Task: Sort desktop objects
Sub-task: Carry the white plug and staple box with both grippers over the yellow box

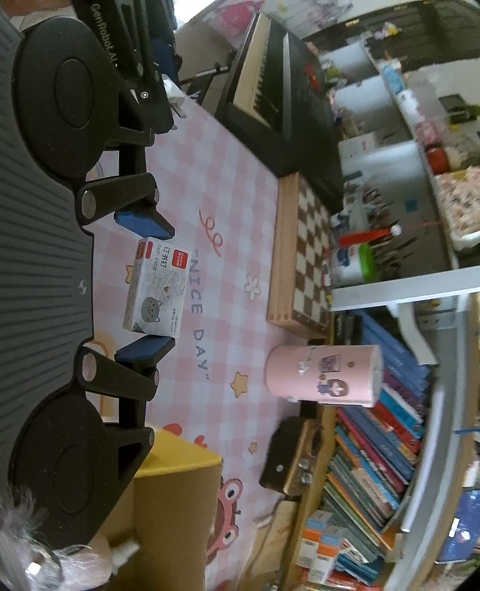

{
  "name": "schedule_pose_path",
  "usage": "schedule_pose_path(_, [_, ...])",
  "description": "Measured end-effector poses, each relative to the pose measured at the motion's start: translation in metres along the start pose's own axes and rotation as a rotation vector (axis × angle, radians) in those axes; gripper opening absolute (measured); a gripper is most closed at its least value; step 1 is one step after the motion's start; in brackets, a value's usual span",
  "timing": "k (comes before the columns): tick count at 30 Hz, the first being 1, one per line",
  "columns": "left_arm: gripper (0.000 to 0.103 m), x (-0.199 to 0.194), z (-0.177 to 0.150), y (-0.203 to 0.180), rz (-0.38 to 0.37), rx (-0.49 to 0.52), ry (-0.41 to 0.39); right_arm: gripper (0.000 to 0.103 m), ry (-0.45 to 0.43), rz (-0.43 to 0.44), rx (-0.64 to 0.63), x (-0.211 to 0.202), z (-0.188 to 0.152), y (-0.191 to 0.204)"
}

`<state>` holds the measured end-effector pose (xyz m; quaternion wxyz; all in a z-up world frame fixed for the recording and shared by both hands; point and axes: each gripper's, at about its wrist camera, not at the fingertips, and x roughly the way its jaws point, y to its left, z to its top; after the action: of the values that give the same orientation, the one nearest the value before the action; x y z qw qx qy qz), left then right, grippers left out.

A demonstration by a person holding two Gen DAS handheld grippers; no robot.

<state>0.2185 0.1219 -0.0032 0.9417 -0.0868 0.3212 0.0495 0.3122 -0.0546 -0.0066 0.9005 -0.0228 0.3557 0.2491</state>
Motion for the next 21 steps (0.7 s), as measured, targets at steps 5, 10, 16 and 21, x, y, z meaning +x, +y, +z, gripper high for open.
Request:
schedule_pose_path(5, [0.035,-0.027,-0.010,0.004,-0.025,0.023,-0.011,0.054,0.005,0.020,0.007,-0.031,-0.013,0.008])
schedule_pose_path(10, [0.035,-0.051,-0.029,0.008,-0.022,0.042,-0.004,0.054,0.023,0.027,-0.021,-0.052,-0.039,0.031])
schedule_pose_path(16, [0.035,-0.086,-0.057,0.016,-0.034,0.050,0.001,0.054,0.056,0.040,-0.031,-0.075,-0.073,0.058])
schedule_pose_path(21, [0.035,-0.117,-0.079,0.023,-0.023,0.040,0.008,0.054,0.061,0.057,-0.034,-0.098,-0.099,0.082])
